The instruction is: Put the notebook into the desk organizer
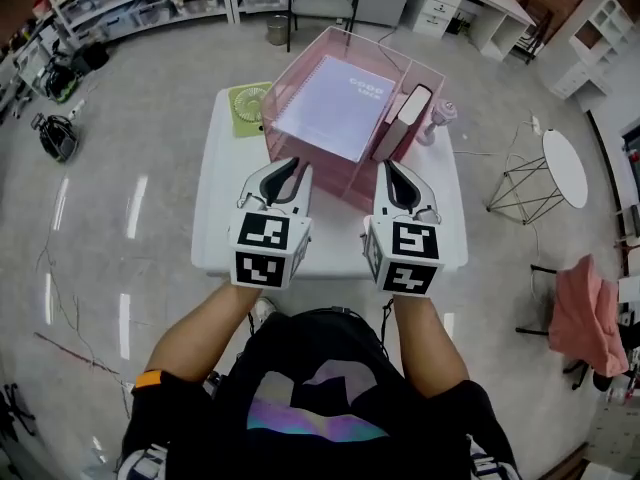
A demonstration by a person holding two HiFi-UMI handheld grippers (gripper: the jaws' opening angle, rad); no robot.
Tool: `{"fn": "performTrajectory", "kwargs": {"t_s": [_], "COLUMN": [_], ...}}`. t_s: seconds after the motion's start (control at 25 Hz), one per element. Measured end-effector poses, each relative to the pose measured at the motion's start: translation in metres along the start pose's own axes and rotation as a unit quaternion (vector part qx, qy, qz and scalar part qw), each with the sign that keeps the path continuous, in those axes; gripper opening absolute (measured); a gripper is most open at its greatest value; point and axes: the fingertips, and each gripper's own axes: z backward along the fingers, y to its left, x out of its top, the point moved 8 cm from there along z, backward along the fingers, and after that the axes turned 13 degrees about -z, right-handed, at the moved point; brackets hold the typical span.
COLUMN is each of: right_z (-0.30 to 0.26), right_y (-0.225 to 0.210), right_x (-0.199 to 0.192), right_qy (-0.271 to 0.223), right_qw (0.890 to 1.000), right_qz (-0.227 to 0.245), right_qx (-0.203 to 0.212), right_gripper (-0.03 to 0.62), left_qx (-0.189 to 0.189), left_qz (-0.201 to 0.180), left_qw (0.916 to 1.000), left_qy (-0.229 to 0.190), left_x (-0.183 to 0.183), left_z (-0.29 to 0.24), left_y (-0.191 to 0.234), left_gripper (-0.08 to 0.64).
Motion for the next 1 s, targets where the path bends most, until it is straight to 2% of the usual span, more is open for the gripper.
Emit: {"fn": "performTrajectory", "kwargs": {"t_s": [0.16,0.36,0.6,0.8,1.0], "right_z": [0.023,0.051,0.083,0.110,0.126], "right_y": [-0.025,-0.063,-0.091,-0.102,-0.106], "right_x": [-0.009,-0.026,-0.054,-0.076,-0.091], "right_qy": [0.012,0.019,0.047,0.079,0.094], "right_qw": [0.997,0.991,0.980,0.972,0.973], "right_qz": [0.011,0.018,0.031,0.029,0.011], "right_qx": [0.069,0.131,0.192,0.220,0.209], "right_gripper": [0.017,0.017,0.017,0.017,0.016], "left_qx": [0.032,0.053,0.087,0.111,0.110], "left_qz": [0.034,0.043,0.063,0.072,0.069], "left_qw": [0.9989,0.9977,0.9936,0.9894,0.9887], "left_qy": [0.000,-0.001,0.035,0.060,0.076], "left_x": [0.003,0.008,-0.006,-0.019,-0.033], "left_z": [0.009,0.023,0.041,0.062,0.074], "left_y": [-0.046,-0.114,-0.182,-0.217,-0.230], "left_gripper": [0.016,0.009,0.009,0.009,0.009]}}
